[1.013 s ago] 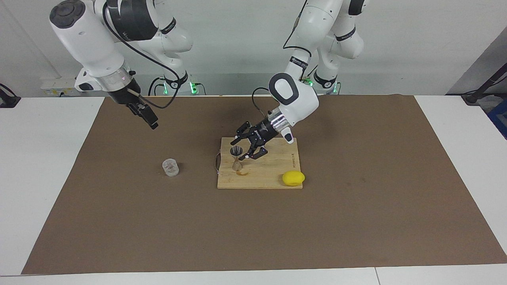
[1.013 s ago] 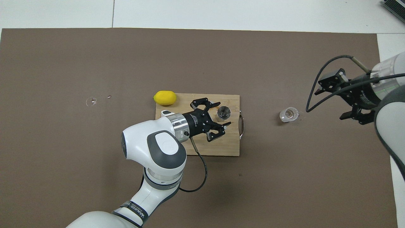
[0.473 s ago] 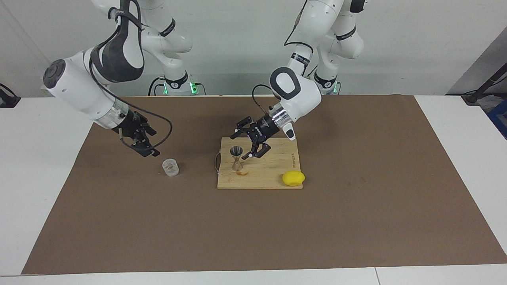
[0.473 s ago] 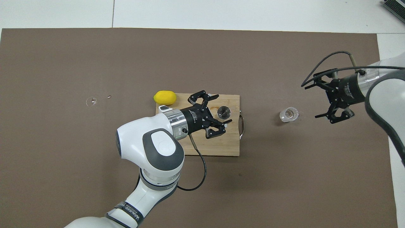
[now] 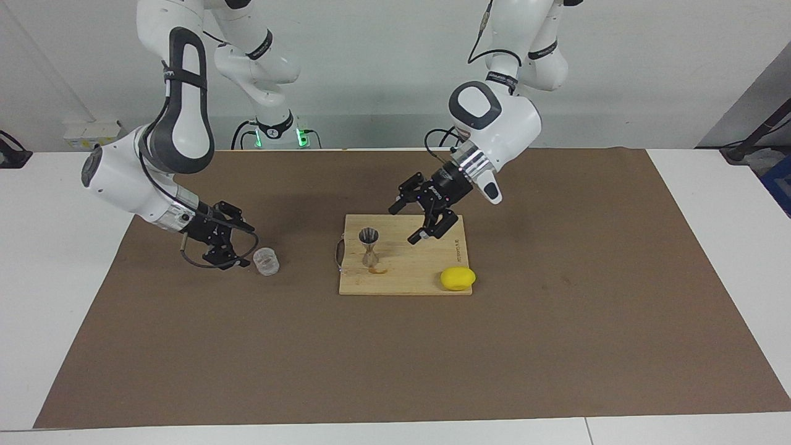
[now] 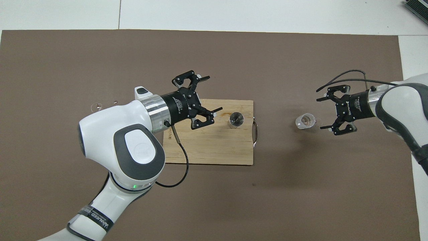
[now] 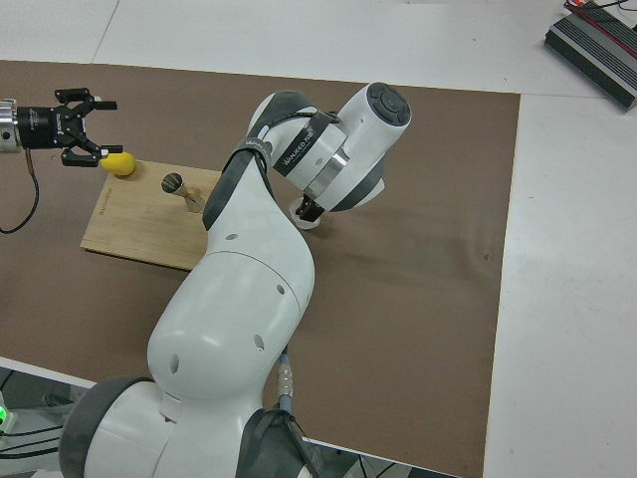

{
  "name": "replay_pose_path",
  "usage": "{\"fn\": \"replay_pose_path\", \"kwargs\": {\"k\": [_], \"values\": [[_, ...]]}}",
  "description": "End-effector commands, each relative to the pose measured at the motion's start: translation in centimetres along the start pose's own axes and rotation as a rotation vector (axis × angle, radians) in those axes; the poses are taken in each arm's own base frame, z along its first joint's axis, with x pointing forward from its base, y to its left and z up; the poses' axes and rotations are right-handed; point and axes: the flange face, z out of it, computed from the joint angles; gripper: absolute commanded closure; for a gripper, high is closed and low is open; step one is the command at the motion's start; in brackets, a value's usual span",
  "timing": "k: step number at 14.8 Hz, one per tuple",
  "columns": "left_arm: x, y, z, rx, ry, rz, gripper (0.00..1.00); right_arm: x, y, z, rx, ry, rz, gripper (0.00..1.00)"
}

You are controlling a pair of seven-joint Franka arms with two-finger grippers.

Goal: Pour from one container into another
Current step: 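Withdraw the left gripper while the right gripper grasps the clear glass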

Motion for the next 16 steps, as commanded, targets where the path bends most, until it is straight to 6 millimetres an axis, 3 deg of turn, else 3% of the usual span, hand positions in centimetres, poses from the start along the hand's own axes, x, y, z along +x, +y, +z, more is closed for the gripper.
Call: {"fn": "replay_pose_path", "kwargs": {"k": [1, 4, 7, 10, 13, 16], "values": [[0.8, 3.1, -2.5, -0.04, 0.083, 0.12, 0.0, 1.6, 0.2, 1.0, 0.014, -0.038, 0.016, 0.0], [2.0, 7.6, -5.8, -0.09, 0.196, 0.271, 0.0, 5.0, 0.3, 2.5, 0.019, -0.102, 0.004, 0.0], [3.3, 11.0, -8.7, -0.098, 0.341, 0.441, 0.0, 7.7, 0.3, 4.0, 0.027, -0.156, 0.005, 0.0], [3.8, 12.8, -10.7, -0.042, 0.499, 0.644, 0.0, 8.3, 0.5, 5.2, 0.022, -0.187, 0.02, 0.0], [4.8, 15.3, -13.9, 0.038, 0.61, 0.719, 0.0, 8.0, 1.0, 6.3, 0.014, -0.225, 0.032, 0.0], [5.7, 16.2, -17.1, 0.243, 0.633, 0.906, 0.0, 7.4, 1.5, 7.5, 0.02, -0.258, 0.056, 0.0]]}}
